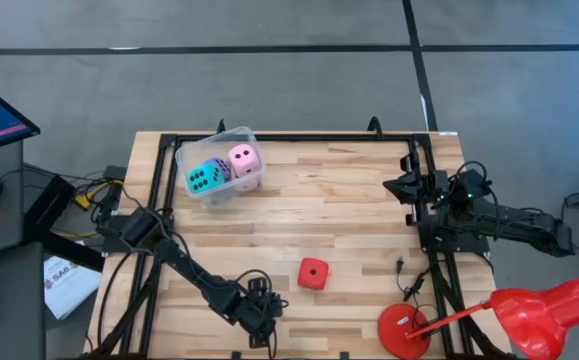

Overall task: Pick & Place Dice
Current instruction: Put the small purple dice into the transparent container

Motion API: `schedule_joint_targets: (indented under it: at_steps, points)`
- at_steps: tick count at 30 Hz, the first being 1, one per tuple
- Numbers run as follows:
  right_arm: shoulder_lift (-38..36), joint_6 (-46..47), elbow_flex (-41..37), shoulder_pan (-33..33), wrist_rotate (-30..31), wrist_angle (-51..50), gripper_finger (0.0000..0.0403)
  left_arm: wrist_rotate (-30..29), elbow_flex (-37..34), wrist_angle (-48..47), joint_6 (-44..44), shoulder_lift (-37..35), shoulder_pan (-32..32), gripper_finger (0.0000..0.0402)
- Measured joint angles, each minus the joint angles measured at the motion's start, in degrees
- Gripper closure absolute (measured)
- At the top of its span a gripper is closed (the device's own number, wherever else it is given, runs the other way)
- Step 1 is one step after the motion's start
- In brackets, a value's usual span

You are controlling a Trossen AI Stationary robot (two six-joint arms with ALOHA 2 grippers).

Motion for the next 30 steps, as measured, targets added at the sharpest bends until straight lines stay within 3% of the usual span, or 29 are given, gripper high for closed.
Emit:
schedule_joint_targets:
  at_steps: [30]
  points:
    - [0.0, 0.0, 0.0, 0.0, 0.0, 0.0, 0.0403, 2.4, 0.0, -0.9, -0.2, 0.0, 0.1, 0.0325]
